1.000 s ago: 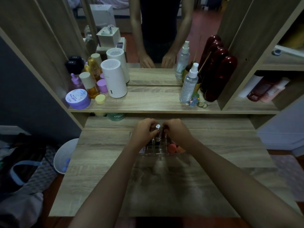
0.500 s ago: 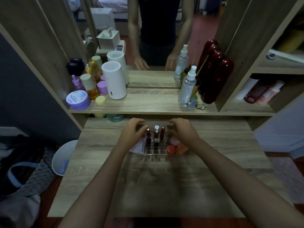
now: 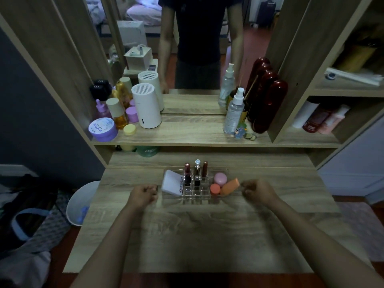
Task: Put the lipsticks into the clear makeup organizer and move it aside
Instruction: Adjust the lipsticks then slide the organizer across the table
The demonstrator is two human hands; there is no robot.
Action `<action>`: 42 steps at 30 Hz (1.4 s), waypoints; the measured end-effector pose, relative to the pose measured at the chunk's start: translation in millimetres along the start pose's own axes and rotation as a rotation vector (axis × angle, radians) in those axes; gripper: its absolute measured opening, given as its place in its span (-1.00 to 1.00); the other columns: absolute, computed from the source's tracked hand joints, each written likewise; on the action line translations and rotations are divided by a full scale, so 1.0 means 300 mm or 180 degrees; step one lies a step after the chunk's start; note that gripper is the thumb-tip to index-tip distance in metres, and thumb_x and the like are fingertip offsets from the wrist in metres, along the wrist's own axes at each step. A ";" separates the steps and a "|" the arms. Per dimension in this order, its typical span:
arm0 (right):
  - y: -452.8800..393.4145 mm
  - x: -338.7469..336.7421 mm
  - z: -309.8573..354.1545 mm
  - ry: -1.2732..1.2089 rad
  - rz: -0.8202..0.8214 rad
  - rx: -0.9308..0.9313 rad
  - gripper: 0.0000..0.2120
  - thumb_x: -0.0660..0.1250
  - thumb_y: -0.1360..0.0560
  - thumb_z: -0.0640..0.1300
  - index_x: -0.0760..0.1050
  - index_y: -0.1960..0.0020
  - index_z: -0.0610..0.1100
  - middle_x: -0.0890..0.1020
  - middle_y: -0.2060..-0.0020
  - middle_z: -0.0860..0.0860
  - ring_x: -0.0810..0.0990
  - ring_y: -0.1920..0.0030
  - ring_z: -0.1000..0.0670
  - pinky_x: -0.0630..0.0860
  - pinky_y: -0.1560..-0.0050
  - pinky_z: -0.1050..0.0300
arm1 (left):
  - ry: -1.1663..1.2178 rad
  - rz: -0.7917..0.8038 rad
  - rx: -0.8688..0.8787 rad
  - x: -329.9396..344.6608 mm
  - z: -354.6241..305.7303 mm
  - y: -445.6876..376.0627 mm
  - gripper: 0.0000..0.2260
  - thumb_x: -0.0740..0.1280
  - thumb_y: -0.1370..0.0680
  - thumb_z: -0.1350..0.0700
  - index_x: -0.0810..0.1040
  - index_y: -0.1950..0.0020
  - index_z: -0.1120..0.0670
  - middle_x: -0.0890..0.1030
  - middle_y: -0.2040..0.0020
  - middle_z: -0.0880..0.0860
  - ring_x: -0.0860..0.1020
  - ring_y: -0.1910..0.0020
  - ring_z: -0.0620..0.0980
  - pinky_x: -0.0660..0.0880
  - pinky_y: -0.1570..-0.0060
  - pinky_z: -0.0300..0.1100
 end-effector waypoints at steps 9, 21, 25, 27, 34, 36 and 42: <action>0.039 0.192 -0.020 -0.1329 0.0325 0.0400 -0.69 0.27 -0.53 -0.35 0.53 0.38 -0.23 0.54 0.51 -0.13 0.49 0.66 0.12 0.43 0.44 0.17 | 0.0242 -0.0106 0.0051 0.037 0.034 0.003 -0.78 0.34 -0.48 0.33 0.62 0.33 0.12 0.59 0.50 0.05 0.47 0.36 0.02 0.40 0.22 -0.13; 0.043 0.218 -0.025 -0.1590 -0.0269 0.0456 -0.61 0.36 -0.49 -0.23 0.56 0.51 -0.12 0.57 0.57 -0.11 0.49 0.67 0.13 0.47 0.44 0.20 | 0.0308 -0.0304 0.0087 0.042 0.043 0.014 -0.86 0.38 -0.44 0.35 0.63 0.30 0.18 0.60 0.56 -0.05 0.48 0.38 0.01 0.41 0.30 -0.20; 0.039 0.217 -0.028 -0.1531 -0.0371 0.0470 -0.57 0.37 -0.49 -0.22 0.54 0.56 -0.09 0.59 0.53 -0.15 0.50 0.66 0.10 0.47 0.50 0.24 | 0.0131 -0.0454 0.0105 0.044 0.041 0.014 -0.90 0.41 -0.42 0.31 0.65 0.28 0.17 0.59 0.57 -0.09 0.48 0.43 -0.01 0.43 0.35 -0.24; 0.038 0.217 -0.028 -0.1507 -0.0392 0.0477 -0.59 0.37 -0.49 -0.20 0.54 0.54 -0.08 0.61 0.50 -0.20 0.52 0.62 0.05 0.48 0.41 0.16 | 0.0068 -0.0555 0.0108 0.041 0.045 0.014 -0.96 0.42 -0.41 0.29 0.67 0.20 0.22 0.59 0.53 -0.04 0.49 0.45 -0.03 0.44 0.39 -0.31; 0.050 0.187 -0.046 -0.1250 -0.0405 0.0535 -0.68 0.35 -0.50 -0.16 0.64 0.40 -0.21 0.66 0.44 -0.23 0.47 0.70 0.23 0.47 0.42 0.23 | 0.0225 -0.0456 0.0037 0.078 0.061 0.007 -0.88 0.42 -0.40 0.33 0.67 0.08 0.28 0.62 0.54 -0.09 0.53 0.39 -0.04 0.48 0.24 -0.22; 0.054 0.170 -0.063 -0.1320 -0.0436 0.0563 -0.62 0.35 -0.50 -0.18 0.55 0.50 -0.08 0.63 0.46 -0.20 0.48 0.68 0.19 0.45 0.46 0.24 | 0.0288 -0.0403 0.0020 0.104 0.060 0.009 -0.89 0.43 -0.40 0.32 0.67 0.09 0.25 0.62 0.55 -0.11 0.54 0.39 -0.05 0.50 0.21 -0.23; 0.070 0.108 -0.160 -0.1507 -0.0635 0.0809 -0.61 0.38 -0.47 -0.17 0.53 0.54 -0.08 0.59 0.55 -0.15 0.51 0.62 0.05 0.44 0.54 0.27 | 0.0329 -0.0272 0.0038 0.210 0.044 0.021 -0.91 0.44 -0.38 0.31 0.68 0.14 0.21 0.66 0.47 -0.01 0.57 0.39 -0.06 0.53 0.17 -0.18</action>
Point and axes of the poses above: each hand's wrist, its own y-axis away from the middle knuckle, its own x-axis out of the palm, z = x × y, the point moved 5 cm from there along -y, towards the middle knuckle
